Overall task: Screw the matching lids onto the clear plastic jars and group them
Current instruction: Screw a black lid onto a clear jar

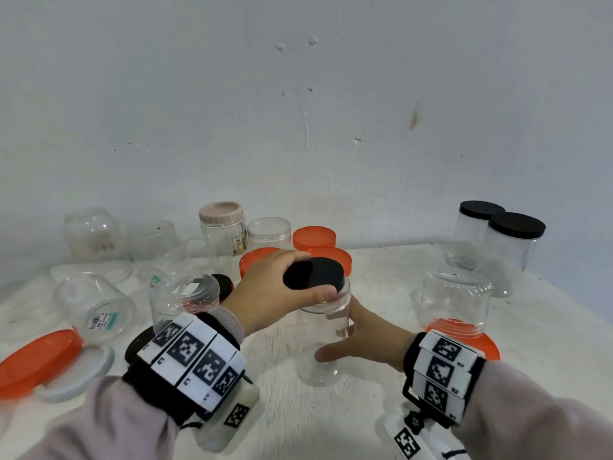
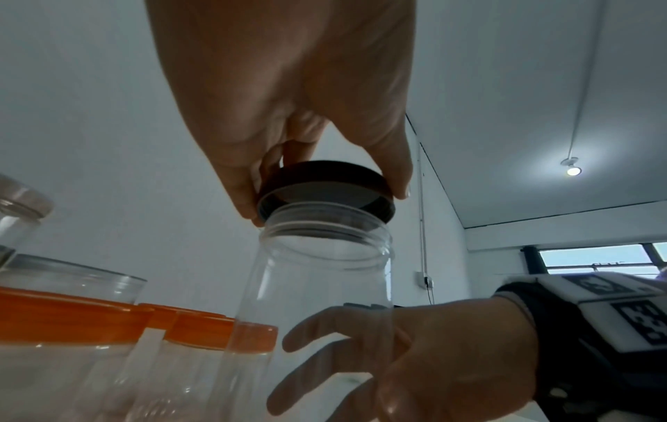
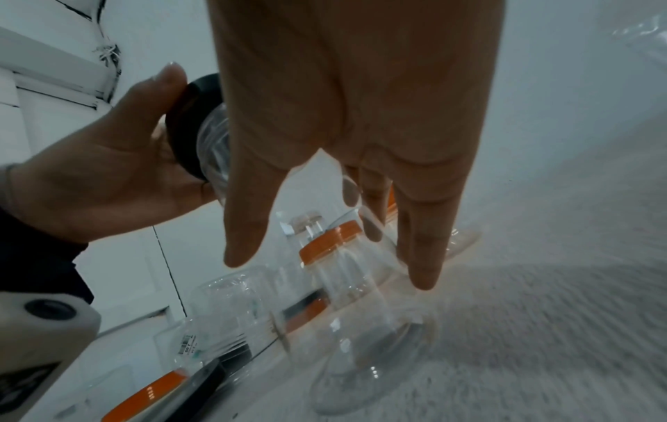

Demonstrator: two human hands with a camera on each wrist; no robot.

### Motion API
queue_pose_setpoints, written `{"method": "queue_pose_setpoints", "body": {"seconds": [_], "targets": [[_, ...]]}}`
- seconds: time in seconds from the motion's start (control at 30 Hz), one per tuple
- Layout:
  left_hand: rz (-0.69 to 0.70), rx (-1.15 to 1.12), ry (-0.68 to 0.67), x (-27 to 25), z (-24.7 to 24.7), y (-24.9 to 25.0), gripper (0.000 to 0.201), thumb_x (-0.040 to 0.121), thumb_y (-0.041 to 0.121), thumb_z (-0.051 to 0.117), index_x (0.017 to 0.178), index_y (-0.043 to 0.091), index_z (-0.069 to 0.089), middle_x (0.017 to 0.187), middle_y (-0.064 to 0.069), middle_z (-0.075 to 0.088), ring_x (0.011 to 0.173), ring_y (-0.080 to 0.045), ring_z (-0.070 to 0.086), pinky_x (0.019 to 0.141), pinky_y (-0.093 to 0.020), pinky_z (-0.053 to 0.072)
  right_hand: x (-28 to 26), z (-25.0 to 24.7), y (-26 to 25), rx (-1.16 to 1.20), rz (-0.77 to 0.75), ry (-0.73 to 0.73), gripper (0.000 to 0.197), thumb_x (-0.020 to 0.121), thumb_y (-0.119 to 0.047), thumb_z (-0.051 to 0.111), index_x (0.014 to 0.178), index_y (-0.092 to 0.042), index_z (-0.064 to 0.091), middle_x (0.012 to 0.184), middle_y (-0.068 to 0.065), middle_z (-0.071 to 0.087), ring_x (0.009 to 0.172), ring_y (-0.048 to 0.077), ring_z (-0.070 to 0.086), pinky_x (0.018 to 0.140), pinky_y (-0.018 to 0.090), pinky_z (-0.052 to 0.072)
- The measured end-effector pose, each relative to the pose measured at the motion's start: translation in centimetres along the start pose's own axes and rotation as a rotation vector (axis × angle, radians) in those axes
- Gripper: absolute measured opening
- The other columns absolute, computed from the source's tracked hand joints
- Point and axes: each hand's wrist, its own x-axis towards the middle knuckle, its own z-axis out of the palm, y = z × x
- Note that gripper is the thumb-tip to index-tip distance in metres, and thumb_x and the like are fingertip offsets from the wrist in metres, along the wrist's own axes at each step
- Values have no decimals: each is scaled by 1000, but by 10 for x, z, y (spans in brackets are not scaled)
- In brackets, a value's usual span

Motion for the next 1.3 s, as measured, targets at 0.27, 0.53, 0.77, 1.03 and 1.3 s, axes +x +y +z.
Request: {"method": "queue_pose_setpoints", "body": {"seconds": [0.27, 0.53, 0.77, 1.03, 1.3], "targets": [[28, 93, -55, 3, 9, -1, 81, 68, 62, 70, 138, 29, 45, 136, 14, 46, 118, 0, 40, 96, -21, 32, -1, 1, 1, -25, -11, -2, 108, 59, -43, 88, 143, -38, 20, 131, -13, 44, 122, 12, 47, 105, 37, 43], [21, 94, -80, 6, 12, -2, 82, 70, 62, 69, 140, 28, 42, 139, 12, 45, 117, 0, 39, 96, -21, 32, -2, 0, 0, -47, -7, -7, 107, 60, -43, 87, 143, -40, 20, 130, -14, 44, 120, 10, 47, 105, 36, 42], [-7, 66, -129, 5, 13, -6, 108, 54, 76, 61, 147, 30, 29, 149, 11, 35, 130, -4, 35, 102, -23, 30, -8, -6, -5, -157, 44, -30, 104, 62, -40, 87, 143, -31, 22, 138, -9, 41, 123, 13, 46, 106, 35, 40], [-136, -267, -193, -10, 29, -43, 96, 57, 49, 86, 134, 44, 28, 135, 26, 42, 132, -6, 38, 107, -25, 31, -39, -60, -59, -145, -99, 23, 88, 74, -27, 81, 145, -28, 29, 148, -13, 35, 136, 12, 34, 114, 40, 30], [-122, -353, -191, -11, 50, -45, 97, 66, 38, 85, 144, 33, 28, 140, 16, 46, 128, -5, 44, 108, -33, 38, -14, -38, -119, -857, -140, -99, 89, 76, -54, 71, 149, -33, 24, 144, -7, 35, 131, 16, 37, 106, 37, 38]]}}
